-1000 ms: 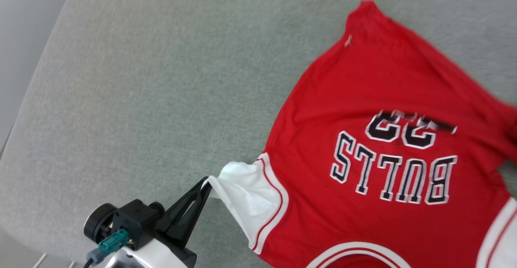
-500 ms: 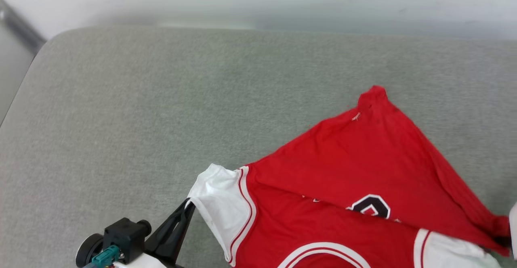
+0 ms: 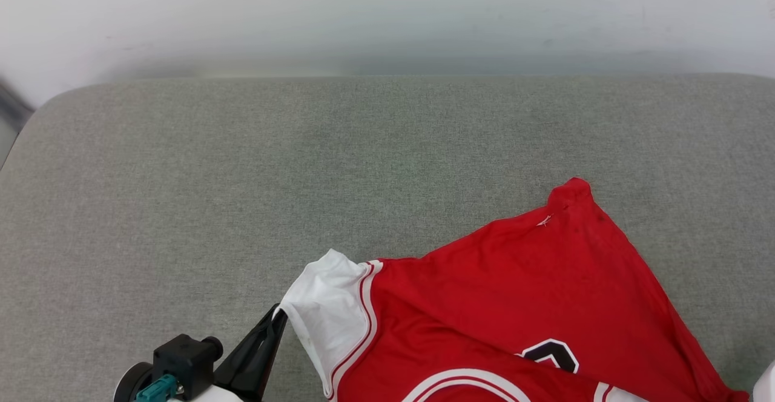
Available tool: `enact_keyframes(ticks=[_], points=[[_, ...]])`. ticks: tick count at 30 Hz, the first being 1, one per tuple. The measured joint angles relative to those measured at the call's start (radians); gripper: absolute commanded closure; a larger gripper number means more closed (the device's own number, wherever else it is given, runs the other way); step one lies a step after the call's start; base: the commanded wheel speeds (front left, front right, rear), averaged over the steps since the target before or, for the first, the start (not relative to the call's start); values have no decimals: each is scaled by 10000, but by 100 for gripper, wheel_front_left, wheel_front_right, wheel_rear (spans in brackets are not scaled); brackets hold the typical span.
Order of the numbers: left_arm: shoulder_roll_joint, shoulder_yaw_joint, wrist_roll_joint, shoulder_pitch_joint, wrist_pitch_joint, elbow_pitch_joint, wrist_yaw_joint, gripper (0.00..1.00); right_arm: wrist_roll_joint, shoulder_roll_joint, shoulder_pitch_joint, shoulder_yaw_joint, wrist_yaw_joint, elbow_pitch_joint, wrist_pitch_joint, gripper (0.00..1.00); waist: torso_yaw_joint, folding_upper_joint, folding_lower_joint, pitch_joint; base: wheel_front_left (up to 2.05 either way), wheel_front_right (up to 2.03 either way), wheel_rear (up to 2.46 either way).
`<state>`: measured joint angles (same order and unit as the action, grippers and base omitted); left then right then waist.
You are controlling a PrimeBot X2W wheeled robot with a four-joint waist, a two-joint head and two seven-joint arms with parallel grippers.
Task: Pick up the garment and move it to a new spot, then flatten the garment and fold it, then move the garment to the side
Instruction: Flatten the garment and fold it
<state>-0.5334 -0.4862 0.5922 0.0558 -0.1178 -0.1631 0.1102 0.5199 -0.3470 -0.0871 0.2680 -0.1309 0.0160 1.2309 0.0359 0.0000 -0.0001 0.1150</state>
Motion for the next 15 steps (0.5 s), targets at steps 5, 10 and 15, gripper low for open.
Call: enact_keyframes(ticks=[5, 10, 15], points=[[-15, -42, 2, -5, 0, 23, -4, 100, 71, -67, -92, -201, 0, -10, -272, 60, 7, 0, 0, 28, 0, 0, 0], [-54, -79, -10, -26, 2, 10, -15, 100, 102, -320, 16, -347, 0, 98, -782, 0, 78, 0, 0, 96, 0, 0, 0], [-63, -121, -58, -152, 8, -128, -17, 100, 548, -527, 807, -470, 0, 644, -779, 0, 229, 0, 0, 235, 0, 0, 0]])
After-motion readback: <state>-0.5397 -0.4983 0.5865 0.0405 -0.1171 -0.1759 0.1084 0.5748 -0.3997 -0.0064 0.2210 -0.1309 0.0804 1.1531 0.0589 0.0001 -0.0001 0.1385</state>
